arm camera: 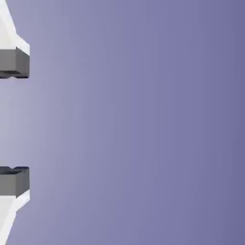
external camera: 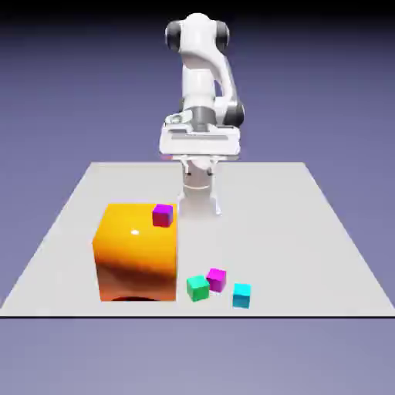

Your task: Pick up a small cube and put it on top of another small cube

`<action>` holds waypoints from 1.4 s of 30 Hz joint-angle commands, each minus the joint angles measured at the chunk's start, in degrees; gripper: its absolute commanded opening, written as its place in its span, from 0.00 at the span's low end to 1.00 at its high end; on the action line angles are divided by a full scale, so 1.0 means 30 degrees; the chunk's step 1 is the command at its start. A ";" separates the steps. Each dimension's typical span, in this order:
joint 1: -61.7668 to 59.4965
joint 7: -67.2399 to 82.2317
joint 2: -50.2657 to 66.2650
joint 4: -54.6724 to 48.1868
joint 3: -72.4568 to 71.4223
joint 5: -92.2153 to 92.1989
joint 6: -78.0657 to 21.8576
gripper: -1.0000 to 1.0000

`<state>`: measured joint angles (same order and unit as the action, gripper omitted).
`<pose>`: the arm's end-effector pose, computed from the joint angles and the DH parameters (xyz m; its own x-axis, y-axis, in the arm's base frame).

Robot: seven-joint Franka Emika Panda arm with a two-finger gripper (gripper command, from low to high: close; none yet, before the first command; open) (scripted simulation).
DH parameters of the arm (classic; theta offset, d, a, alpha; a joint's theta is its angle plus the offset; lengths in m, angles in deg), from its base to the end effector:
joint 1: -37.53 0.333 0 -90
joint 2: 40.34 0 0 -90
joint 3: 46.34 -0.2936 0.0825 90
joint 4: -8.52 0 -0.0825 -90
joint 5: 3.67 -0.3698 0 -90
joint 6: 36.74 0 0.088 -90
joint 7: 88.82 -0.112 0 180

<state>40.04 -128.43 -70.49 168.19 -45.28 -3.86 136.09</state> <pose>0.4024 0.0100 0.4355 0.5770 -0.6292 0.5208 -0.4441 -0.7768 -0.4464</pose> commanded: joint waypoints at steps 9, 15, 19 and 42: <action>0.4524 0.7091 0.6230 -0.3304 0.2643 -0.0483 -0.2932 0.50; 0.7539 1.1818 1.0383 -0.5507 0.4405 -0.0805 -0.4886 0.50; 0.9550 1.4969 1.3152 -0.6975 0.5579 -0.1019 -0.6188 0.50; 1.2730 2.2268 1.4574 -0.7034 1.0163 0.0240 -0.8123 0.00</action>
<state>78.22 -61.61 -26.77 147.09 -14.80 -3.16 111.66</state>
